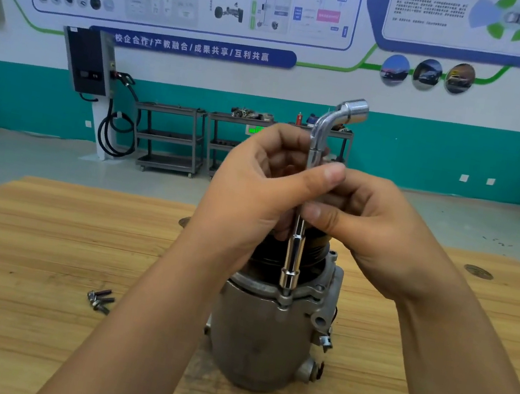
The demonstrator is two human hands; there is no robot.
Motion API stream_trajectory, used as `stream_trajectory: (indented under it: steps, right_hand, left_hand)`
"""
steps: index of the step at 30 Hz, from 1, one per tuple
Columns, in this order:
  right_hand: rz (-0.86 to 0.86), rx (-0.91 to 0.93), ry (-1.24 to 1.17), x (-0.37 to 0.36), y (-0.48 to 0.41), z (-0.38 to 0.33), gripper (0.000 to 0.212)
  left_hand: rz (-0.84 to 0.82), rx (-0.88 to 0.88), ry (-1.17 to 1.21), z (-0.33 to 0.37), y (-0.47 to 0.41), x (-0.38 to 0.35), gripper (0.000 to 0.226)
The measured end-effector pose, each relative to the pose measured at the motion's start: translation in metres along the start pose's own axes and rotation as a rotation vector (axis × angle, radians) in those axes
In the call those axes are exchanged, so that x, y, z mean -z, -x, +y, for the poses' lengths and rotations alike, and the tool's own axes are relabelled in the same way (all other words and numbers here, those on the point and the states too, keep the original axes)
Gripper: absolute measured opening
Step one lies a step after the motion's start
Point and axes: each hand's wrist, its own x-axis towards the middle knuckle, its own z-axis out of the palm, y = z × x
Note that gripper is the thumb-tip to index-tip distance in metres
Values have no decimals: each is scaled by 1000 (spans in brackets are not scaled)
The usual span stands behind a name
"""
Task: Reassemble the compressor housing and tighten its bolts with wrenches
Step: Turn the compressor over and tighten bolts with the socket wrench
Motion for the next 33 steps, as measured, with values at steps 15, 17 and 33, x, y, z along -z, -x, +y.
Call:
stream_trajectory:
  steps: [15, 17, 33]
  right_hand:
    - [87, -4, 130, -3, -1, 1, 30]
    - [103, -18, 178, -3, -1, 2, 34]
    - [-12, -76, -29, 3, 4, 3, 25]
  left_hand:
    - [-35, -1, 8, -6, 1, 2, 5]
    - [17, 12, 0, -7, 0, 2, 7]
    - [-141, 88, 77, -1, 2, 8, 20]
